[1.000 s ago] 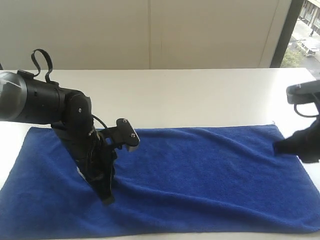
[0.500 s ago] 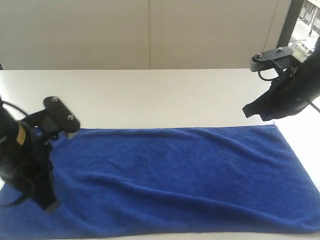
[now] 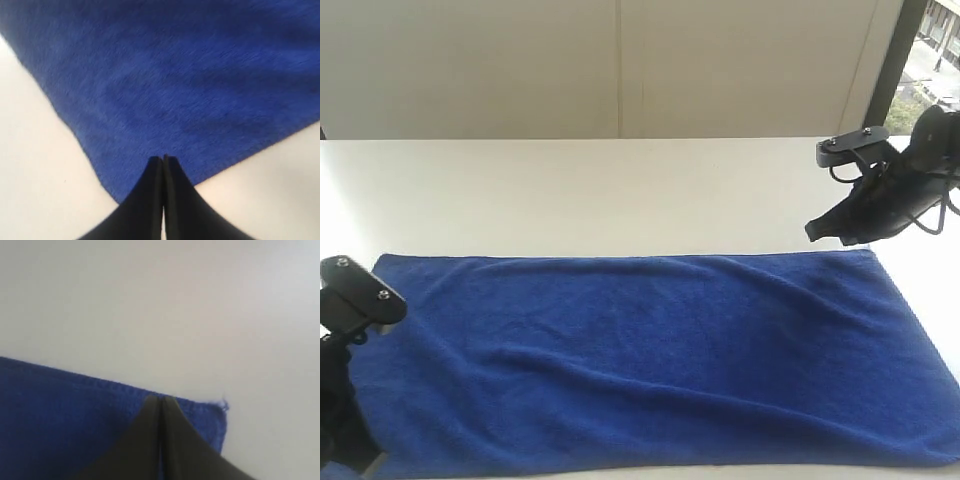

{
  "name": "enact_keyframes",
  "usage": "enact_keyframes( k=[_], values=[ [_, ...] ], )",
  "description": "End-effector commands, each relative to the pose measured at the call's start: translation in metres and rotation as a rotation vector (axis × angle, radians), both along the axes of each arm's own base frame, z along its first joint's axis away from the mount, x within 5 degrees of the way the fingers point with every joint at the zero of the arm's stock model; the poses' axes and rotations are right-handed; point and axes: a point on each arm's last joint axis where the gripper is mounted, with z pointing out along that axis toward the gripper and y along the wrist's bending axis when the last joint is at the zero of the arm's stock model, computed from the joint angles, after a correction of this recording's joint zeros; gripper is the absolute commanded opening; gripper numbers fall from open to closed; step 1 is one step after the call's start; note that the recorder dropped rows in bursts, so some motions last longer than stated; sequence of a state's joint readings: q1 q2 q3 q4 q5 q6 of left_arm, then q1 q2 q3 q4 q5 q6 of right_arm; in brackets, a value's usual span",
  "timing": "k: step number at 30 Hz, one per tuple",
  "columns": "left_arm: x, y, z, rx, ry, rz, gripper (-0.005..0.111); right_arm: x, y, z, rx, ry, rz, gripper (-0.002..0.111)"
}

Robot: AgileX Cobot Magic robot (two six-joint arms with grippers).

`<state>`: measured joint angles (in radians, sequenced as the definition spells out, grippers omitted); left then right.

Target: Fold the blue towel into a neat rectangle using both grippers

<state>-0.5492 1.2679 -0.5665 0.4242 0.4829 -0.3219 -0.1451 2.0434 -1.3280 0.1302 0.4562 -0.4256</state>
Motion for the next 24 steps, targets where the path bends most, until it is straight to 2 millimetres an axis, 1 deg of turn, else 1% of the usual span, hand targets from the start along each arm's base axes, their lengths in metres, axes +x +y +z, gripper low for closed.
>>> enact_keyframes(
  k=[1, 4, 8, 11, 16, 18, 21, 24],
  values=[
    [-0.001, 0.013, -0.007, 0.031, 0.057, 0.124, 0.0, 0.008, -0.006, 0.006, -0.036, -0.032, 0.007, 0.0],
    [-0.003, 0.014, -0.009, 0.049, 0.088, 0.137, 0.0, 0.01, -0.012, 0.005, -0.03, -0.035, -0.018, 0.0],
    [-0.002, 0.012, -0.016, 0.027, 0.071, 0.116, 0.0, 0.008, -0.019, -0.009, -0.015, 0.019, -0.038, 0.0],
    [-0.002, 0.012, -0.016, 0.025, 0.069, 0.115, 0.0, 0.009, -0.019, -0.015, -0.004, 0.028, -0.046, 0.0],
    [-0.001, 0.011, -0.016, 0.016, 0.065, 0.116, 0.0, 0.009, -0.022, -0.031, -0.008, 0.052, -0.048, 0.0],
    [-0.001, 0.01, -0.016, 0.006, 0.064, 0.119, 0.0, 0.01, -0.029, -0.036, -0.029, 0.049, -0.046, 0.0],
    [0.0, 0.008, -0.016, -0.023, 0.055, 0.125, 0.0, 0.011, -0.047, -0.041, -0.053, 0.033, -0.086, 0.0],
    [0.001, 0.007, -0.016, -0.039, 0.046, 0.125, 0.0, 0.014, -0.058, -0.039, -0.055, 0.017, -0.11, 0.0]
  ],
)
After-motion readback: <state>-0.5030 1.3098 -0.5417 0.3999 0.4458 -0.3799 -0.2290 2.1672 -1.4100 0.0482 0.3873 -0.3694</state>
